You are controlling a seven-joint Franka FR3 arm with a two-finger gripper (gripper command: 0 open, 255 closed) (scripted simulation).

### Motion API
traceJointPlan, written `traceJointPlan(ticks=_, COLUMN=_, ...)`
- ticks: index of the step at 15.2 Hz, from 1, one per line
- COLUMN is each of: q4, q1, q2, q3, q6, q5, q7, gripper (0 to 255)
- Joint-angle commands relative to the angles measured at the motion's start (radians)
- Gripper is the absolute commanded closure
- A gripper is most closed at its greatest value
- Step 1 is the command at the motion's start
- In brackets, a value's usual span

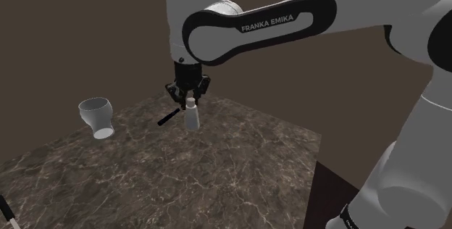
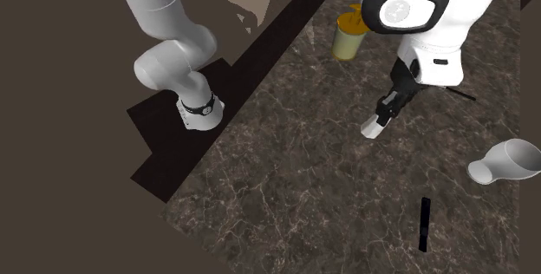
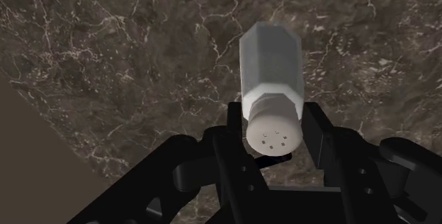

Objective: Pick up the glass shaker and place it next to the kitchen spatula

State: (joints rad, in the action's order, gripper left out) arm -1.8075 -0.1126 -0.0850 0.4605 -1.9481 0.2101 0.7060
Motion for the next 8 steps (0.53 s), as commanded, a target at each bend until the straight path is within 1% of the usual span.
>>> traceJointPlan(ticks=1, q4=0.042, q1=-0.026, q2=-0.051, q3=0.016, q6=0.005, q5=0.029, q7=0.051, gripper=255)
traceJointPlan(ticks=5, q4=0.176, q1=-0.100, q2=-0.182, q3=0.038, q6=0.044, q5=0.099, q7=0.150, gripper=255)
traceJointPlan(ticks=8, q4=0.297, q1=-0.167, q2=-0.288, q3=0.043, q6=0.083, q5=0.151, q7=0.212, gripper=255)
